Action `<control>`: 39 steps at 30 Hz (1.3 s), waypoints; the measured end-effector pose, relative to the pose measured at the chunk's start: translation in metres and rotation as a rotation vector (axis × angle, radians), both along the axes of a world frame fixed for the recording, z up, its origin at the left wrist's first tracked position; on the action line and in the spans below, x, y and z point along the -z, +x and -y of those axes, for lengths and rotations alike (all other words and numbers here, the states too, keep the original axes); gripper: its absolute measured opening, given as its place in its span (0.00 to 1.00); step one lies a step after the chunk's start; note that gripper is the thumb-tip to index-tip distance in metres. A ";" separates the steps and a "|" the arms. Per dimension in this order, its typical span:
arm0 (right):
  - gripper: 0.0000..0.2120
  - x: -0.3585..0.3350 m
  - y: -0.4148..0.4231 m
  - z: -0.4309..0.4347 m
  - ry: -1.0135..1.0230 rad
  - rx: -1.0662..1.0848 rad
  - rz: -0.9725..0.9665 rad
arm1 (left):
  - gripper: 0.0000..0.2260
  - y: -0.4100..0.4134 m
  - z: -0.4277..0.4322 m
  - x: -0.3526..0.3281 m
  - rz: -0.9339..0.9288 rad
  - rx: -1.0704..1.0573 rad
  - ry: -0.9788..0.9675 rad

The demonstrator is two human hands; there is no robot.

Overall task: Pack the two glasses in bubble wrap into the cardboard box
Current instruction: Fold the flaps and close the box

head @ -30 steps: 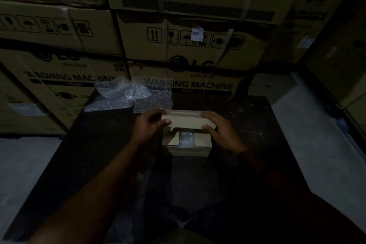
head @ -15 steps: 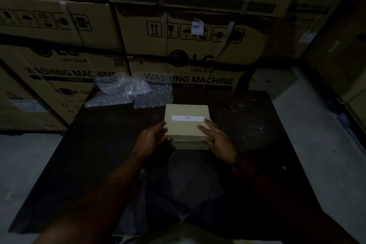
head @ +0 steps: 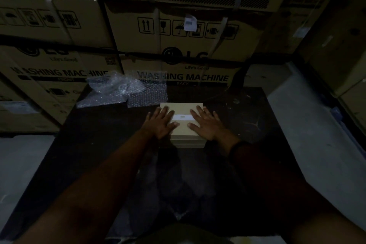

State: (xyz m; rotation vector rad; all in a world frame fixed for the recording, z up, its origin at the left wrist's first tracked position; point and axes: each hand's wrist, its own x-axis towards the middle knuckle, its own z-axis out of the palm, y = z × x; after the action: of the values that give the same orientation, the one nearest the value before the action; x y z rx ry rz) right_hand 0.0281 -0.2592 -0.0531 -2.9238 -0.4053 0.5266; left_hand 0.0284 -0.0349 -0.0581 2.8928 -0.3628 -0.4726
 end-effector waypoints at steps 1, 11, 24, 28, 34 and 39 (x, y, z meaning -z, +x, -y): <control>0.33 0.003 -0.001 0.000 0.004 0.010 -0.005 | 0.31 0.000 0.001 0.002 -0.005 -0.008 0.001; 0.32 -0.014 0.008 -0.010 0.011 -0.004 0.009 | 0.27 0.013 -0.004 -0.002 0.021 -0.100 -0.130; 0.31 -0.002 -0.023 -0.014 0.041 -0.081 0.136 | 0.27 -0.013 -0.014 0.009 0.204 -0.006 -0.163; 0.33 0.014 -0.063 -0.002 0.006 -0.175 0.234 | 0.28 -0.048 -0.025 0.020 0.365 0.155 -0.133; 0.32 0.028 -0.068 -0.004 -0.005 -0.137 0.236 | 0.32 -0.069 -0.017 0.039 0.287 0.100 -0.103; 0.35 0.016 -0.056 -0.007 0.062 -0.056 0.245 | 0.37 -0.057 -0.017 0.019 0.294 0.072 -0.096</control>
State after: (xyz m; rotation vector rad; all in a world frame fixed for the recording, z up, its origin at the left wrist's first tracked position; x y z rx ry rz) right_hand -0.0274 -0.2523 -0.0695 -2.9312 -0.5243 0.1571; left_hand -0.0287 -0.0184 -0.0770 2.8630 -0.5193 -0.0351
